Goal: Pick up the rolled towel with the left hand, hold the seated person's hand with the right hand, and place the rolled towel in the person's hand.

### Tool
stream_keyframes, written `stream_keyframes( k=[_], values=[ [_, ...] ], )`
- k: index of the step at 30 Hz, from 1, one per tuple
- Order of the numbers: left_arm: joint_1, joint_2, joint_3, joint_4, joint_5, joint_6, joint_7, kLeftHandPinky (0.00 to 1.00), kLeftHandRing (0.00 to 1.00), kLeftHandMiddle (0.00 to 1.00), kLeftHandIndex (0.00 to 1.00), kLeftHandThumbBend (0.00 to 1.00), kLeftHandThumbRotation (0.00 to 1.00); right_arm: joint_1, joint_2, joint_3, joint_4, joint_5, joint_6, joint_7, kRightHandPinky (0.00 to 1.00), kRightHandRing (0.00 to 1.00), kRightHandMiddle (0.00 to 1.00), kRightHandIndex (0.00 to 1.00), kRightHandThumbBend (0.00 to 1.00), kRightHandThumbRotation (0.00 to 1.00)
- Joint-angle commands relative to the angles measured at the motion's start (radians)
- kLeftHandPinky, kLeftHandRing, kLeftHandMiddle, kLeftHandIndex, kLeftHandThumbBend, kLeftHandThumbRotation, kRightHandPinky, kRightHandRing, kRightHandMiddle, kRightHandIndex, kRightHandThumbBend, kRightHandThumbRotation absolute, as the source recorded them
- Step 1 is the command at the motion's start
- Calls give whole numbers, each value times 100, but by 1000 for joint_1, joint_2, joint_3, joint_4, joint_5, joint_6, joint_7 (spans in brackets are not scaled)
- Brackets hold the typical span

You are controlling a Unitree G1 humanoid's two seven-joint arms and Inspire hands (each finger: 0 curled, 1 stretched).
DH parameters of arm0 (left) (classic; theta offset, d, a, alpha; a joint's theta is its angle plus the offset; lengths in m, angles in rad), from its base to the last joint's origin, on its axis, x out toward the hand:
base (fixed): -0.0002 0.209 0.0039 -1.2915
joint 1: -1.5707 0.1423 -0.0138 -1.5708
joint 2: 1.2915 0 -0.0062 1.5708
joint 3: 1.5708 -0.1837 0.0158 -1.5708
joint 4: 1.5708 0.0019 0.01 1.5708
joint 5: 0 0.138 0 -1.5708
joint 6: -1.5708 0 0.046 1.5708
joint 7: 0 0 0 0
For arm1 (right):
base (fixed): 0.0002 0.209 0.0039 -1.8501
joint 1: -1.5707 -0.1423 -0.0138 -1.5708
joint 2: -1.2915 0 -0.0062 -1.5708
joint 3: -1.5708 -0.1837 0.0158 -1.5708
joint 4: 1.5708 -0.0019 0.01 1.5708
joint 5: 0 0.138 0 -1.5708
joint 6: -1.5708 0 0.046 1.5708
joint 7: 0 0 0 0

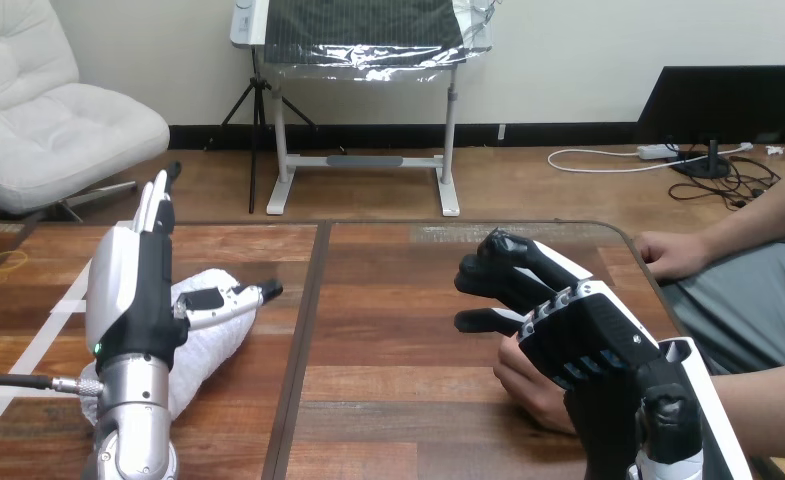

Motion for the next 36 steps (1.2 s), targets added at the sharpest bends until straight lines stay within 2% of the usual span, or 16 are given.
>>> stream_keyframes(
  k=[1,7,13,22,29,36],
  values=[
    [-79,27,-27,-3,24,27,19,100,99,100,98,90,19,-24,9,2,-24,11,-24,-4,72,81,81,82,67,100],
    [-80,30,-46,-7,47,76,23,100,100,100,99,91,24,-20,7,2,-32,11,-17,-6,72,81,81,82,66,100],
    [-84,28,-73,-11,92,162,39,100,100,100,99,95,30,-21,9,-2,-29,1,-25,-8,72,81,81,83,66,100],
    [-94,26,-108,-3,142,259,73,100,100,100,97,100,32,-22,8,0,-28,2,-26,-7,72,81,81,83,66,100],
    [-105,29,-133,13,161,319,81,100,100,100,97,100,34,-25,6,1,-27,8,-27,-4,72,81,81,83,66,100],
    [-117,24,-142,26,157,366,72,100,100,100,98,100,33,-26,6,-1,-26,6,-32,-3,72,81,81,83,65,100]
  ],
)
